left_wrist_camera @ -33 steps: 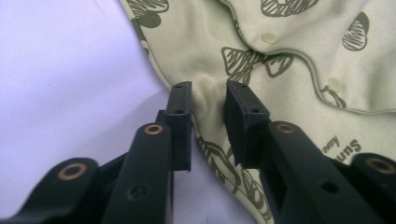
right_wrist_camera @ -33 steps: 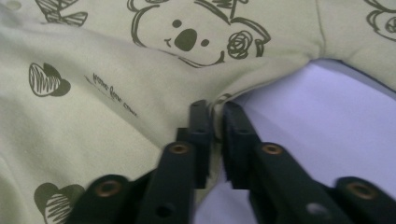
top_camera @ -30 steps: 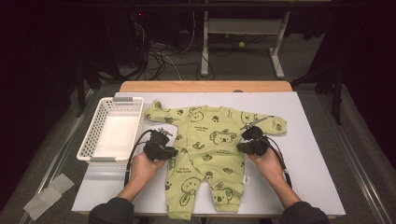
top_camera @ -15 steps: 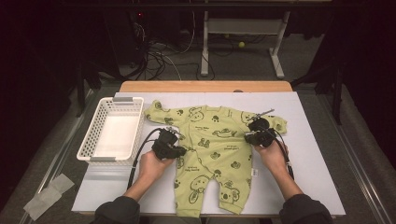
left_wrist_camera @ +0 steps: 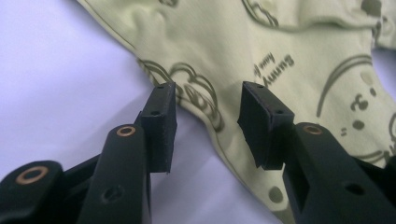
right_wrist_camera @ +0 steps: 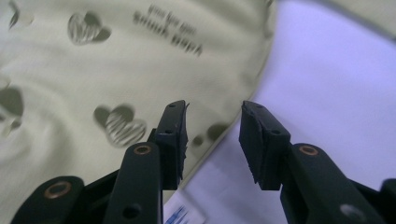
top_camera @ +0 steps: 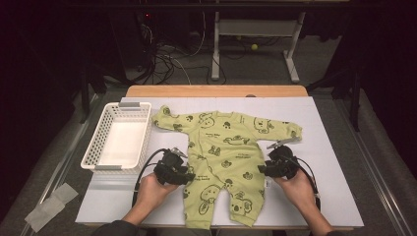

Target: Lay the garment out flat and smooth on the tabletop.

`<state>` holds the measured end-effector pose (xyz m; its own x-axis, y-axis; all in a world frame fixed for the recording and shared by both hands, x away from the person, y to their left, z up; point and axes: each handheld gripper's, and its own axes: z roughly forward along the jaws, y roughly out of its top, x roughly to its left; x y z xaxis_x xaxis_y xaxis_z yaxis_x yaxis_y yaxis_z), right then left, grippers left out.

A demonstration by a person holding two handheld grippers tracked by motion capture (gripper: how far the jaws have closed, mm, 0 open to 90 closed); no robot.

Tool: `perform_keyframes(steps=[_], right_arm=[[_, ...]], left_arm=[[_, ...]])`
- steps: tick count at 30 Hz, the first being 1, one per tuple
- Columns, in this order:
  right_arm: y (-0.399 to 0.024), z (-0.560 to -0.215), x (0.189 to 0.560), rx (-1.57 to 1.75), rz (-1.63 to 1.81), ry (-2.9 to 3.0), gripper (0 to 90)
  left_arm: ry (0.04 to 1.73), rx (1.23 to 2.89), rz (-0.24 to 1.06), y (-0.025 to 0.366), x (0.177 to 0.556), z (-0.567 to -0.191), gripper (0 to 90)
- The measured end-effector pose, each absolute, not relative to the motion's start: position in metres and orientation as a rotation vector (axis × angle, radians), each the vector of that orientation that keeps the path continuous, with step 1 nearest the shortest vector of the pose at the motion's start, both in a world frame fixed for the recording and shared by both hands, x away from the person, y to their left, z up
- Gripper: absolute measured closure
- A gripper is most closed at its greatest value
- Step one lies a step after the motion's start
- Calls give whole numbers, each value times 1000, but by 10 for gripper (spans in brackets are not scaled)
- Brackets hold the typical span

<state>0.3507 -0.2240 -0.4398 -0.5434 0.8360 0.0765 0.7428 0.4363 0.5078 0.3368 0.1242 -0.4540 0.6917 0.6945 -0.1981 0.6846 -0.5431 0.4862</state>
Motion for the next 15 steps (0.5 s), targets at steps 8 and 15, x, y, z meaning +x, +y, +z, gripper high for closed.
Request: perform_keyframes(steps=[8,15], right_arm=[[-220,-447,337,1277,710,2547,880],[-228,-442,339,1249,645,2530,889]], left_arm=[[1044,2356,-30,123,333,-456,768],[1038,2346,-80,123,327,-456,828]])
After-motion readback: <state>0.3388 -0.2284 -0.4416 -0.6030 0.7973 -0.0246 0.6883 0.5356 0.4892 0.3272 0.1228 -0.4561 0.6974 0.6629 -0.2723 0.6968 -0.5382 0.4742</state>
